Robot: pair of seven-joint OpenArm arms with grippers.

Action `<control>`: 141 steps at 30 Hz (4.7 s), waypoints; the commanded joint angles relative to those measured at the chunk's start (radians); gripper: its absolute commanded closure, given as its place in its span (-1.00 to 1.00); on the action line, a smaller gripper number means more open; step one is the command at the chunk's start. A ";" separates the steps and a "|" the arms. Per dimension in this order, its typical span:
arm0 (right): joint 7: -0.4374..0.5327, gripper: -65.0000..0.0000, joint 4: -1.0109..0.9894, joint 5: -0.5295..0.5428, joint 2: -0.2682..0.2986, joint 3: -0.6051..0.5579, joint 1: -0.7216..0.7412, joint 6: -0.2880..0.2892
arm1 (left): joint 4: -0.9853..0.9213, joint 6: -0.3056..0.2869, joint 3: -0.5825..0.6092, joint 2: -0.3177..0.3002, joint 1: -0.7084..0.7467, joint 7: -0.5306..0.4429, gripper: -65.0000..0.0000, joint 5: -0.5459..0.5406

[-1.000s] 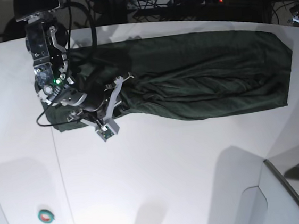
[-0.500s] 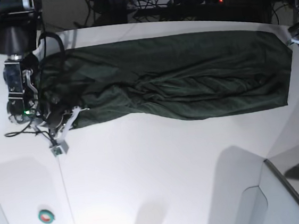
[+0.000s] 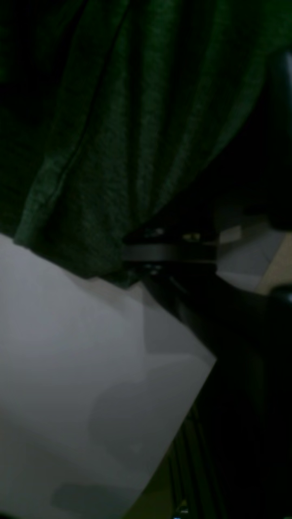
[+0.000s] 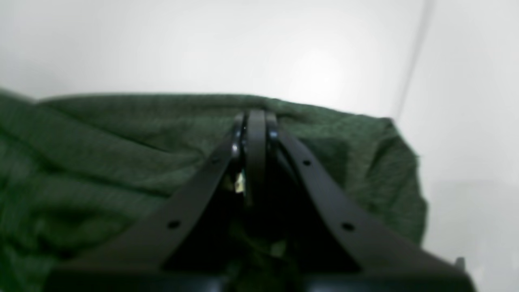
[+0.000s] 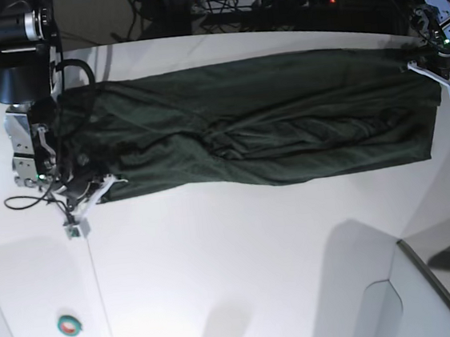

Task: Layout the t-shirt on the table in an organized manner, then fold the t-shirt properly

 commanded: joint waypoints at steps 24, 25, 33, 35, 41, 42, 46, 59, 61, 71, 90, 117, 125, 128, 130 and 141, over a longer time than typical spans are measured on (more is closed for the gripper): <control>-0.136 0.21 0.719 -0.024 -0.009 -0.400 -0.307 -0.030 | 0.369 0.006 -0.095 -0.006 0.110 0.013 1.00 -0.114; -0.136 0.21 0.705 -0.024 -0.014 -0.415 -0.307 -0.030 | 0.375 0.006 -0.109 -0.011 0.137 0.013 1.00 -0.154; -0.139 -0.25 0.630 -0.024 -0.018 -0.532 -0.243 -0.030 | 0.369 0.006 -0.186 -0.026 0.265 0.006 1.00 -0.249; -0.138 -0.26 0.570 -0.024 -0.038 -0.547 -0.212 -0.030 | 0.369 0.006 -0.207 -0.026 0.274 0.006 1.00 -0.252; -0.126 -0.17 0.490 -0.024 -0.072 -0.555 -0.177 -0.030 | 0.366 0.006 -0.222 -0.026 0.277 0.006 1.00 -0.246; -0.116 -0.12 0.489 -0.024 -0.072 -0.555 -0.174 -0.030 | 0.366 0.006 -0.222 -0.026 0.277 0.006 1.00 -0.246; -0.103 -0.08 0.473 -0.024 -0.072 -0.552 -0.168 -0.030 | 0.366 0.006 -0.222 -0.025 0.277 0.006 1.00 -0.246; -0.055 0.59 0.354 -0.022 -0.072 -0.549 -0.108 -0.030 | 0.366 0.006 -0.218 -0.025 0.275 0.006 1.00 -0.246; -0.055 0.84 0.355 -0.022 -0.072 -0.549 -0.106 -0.030 | 0.366 0.006 -0.218 -0.025 0.275 0.008 1.00 -0.246; -0.055 1.00 0.433 -0.022 -0.045 -0.553 -0.138 -0.030 | 0.366 0.006 -0.218 -0.028 0.275 0.008 1.00 -0.246; -0.172 0.99 0.720 -0.018 0.061 -0.549 -0.286 -0.029 | 0.365 0.006 -0.215 -0.029 0.268 0.006 1.00 -0.244; -0.164 0.51 0.703 -0.021 0.015 -0.242 -0.339 -0.027 | 0.377 -0.103 -0.216 -0.020 0.265 0.011 1.00 -0.254; -0.090 1.00 0.308 -0.021 0.037 -0.087 -0.112 -0.024 | 0.339 -0.103 -0.100 0.023 0.177 0.003 1.00 -0.244; -0.072 1.00 0.206 -0.021 0.049 -0.082 -0.066 -0.024 | 0.273 -0.103 -0.072 0.018 0.136 0.003 1.00 -0.240; -0.069 1.00 0.173 -0.021 0.049 -0.082 -0.054 -0.024 | 0.222 -0.103 -0.071 0.001 0.113 0.003 1.00 -0.200; 0.035 1.00 0.088 -0.022 0.069 -0.081 -0.043 -0.029 | 0.233 -0.103 -0.078 -0.002 0.087 0.008 1.00 -0.162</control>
